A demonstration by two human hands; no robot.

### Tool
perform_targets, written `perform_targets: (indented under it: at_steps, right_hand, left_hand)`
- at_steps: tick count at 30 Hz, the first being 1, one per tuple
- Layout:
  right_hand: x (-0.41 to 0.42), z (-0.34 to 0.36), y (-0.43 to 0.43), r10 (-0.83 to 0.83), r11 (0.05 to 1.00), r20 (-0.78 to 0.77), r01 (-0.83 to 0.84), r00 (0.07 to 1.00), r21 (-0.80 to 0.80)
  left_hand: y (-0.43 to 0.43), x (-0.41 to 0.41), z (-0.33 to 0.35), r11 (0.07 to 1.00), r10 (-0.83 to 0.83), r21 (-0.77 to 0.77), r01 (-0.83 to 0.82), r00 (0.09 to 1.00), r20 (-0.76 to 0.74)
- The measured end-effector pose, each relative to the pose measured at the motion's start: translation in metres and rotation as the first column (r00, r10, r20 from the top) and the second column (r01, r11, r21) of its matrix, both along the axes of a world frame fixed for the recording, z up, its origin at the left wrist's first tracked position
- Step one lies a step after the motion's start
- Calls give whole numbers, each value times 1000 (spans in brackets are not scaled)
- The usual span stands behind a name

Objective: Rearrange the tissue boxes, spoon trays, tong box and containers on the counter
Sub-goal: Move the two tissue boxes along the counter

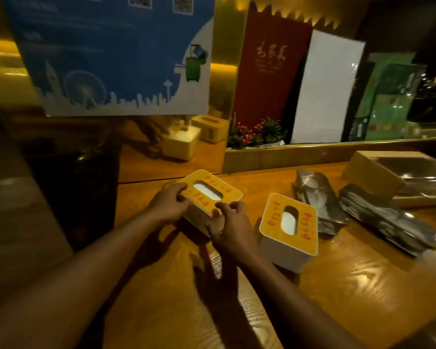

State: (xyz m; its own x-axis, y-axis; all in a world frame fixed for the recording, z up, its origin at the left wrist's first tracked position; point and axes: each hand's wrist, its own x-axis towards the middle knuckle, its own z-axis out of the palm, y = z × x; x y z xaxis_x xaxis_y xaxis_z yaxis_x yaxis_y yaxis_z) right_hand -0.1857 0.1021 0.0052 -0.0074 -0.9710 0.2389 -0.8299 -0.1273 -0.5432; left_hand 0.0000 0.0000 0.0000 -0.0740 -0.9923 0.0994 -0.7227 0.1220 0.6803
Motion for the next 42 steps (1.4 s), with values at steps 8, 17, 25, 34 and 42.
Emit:
perform_targets:
  at_steps: [8, 17, 25, 34, 42]
  right_hand:
    - [-10, 0, -32, 73, 997, -130, -77, 989, -26]
    - [-40, 16, -64, 256, 965, -239, -260, 937, 13]
    - [-108, 42, -74, 505, 863, -161, -492, 848, 117]
    - [-261, 63, -68, 473, 870, -274, -394, 837, 297]
    - [-286, 42, -61, 608, 783, -218, -532, 763, 322]
  left_hand:
    - [45, 5, -5, 984, 157, -70, -163, 984, -79]
    - [84, -19, -27, 897, 361, -141, -418, 880, -309]
    - [100, -40, -12, 876, 408, -163, -454, 877, -255]
    - [157, -190, 2, 916, 43, -392, -80, 994, -101]
    - [163, -244, -1, 905, 46, -424, 22, 988, 149]
